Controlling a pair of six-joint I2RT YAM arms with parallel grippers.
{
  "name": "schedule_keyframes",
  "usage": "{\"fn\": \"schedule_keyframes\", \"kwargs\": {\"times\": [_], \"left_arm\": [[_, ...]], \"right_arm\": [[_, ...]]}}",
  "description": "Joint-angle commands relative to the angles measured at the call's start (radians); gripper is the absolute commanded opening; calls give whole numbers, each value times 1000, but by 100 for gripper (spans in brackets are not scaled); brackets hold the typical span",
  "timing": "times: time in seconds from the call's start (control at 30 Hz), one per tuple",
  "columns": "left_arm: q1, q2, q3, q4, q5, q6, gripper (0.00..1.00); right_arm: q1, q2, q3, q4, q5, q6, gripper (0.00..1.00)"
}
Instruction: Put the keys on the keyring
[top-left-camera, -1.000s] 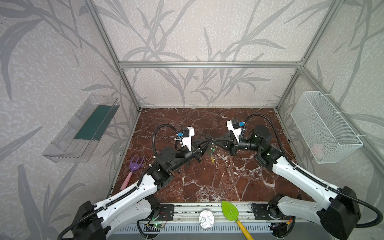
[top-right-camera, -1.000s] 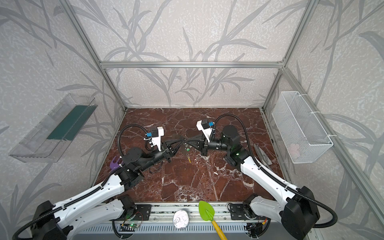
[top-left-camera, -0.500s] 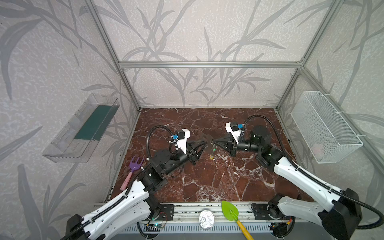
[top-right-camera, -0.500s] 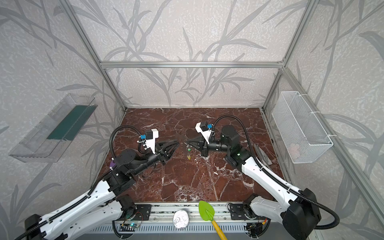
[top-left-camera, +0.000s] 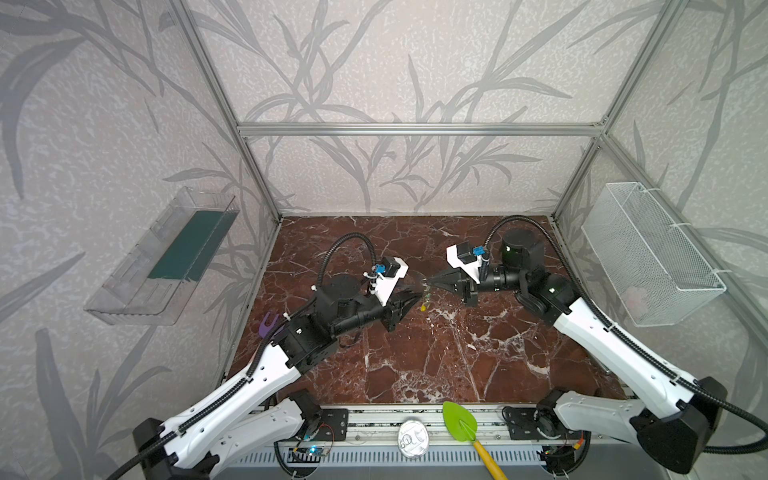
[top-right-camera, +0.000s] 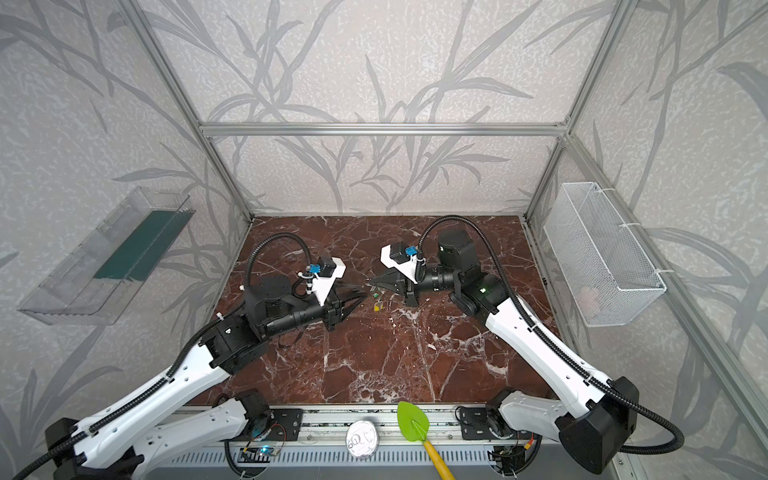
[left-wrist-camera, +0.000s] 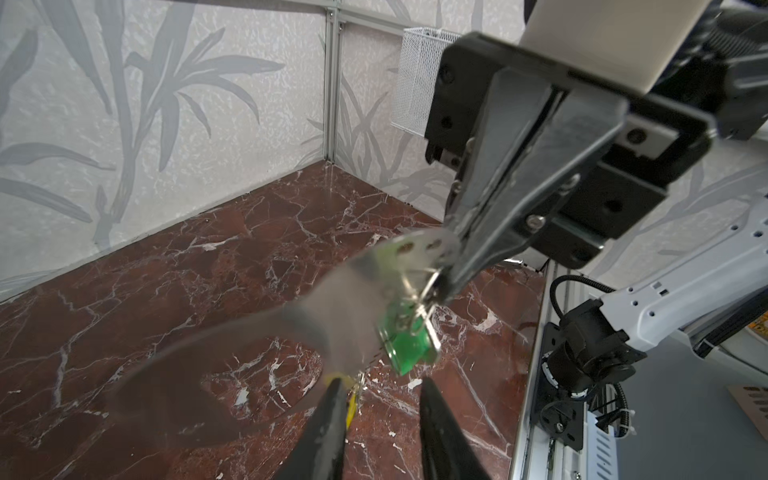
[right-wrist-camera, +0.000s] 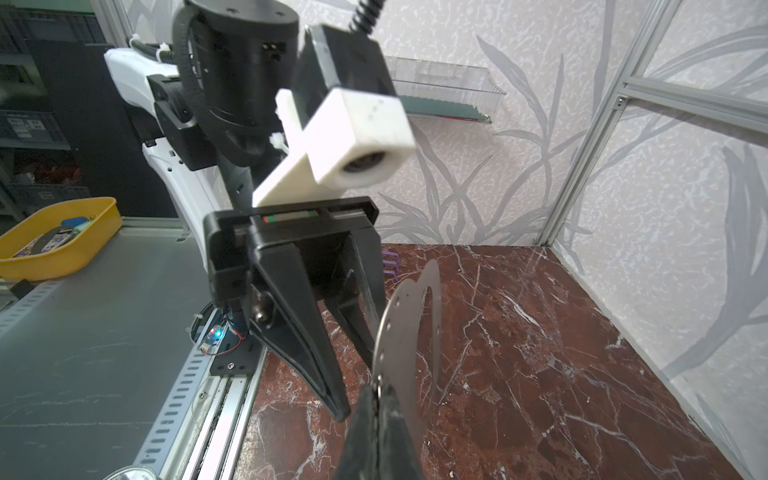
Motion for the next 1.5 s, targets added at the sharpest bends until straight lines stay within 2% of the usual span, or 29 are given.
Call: {"fn": "schedule_keyframes", "kwargs": {"times": [0.0,0.27,0.67,1.27,1.47], "left_arm": [[2,-1,45,-21,8,68,32],[3,-47,31,21,29,76,35],[3,-20,44,63,94,79,38],[11,-11,52,147,163,65,37],[11,-1,47,171,212,59,33]], "right_arm": [[4,-5,37,-81,-26,-63,0],[3,-6,26,-71,-41,-53,0],[5,-5,13,-43,-68,-32,0],[19,-4,-7,-39,-75,-34,0],[20,0,-12,-13,-65,-13,0]]}}
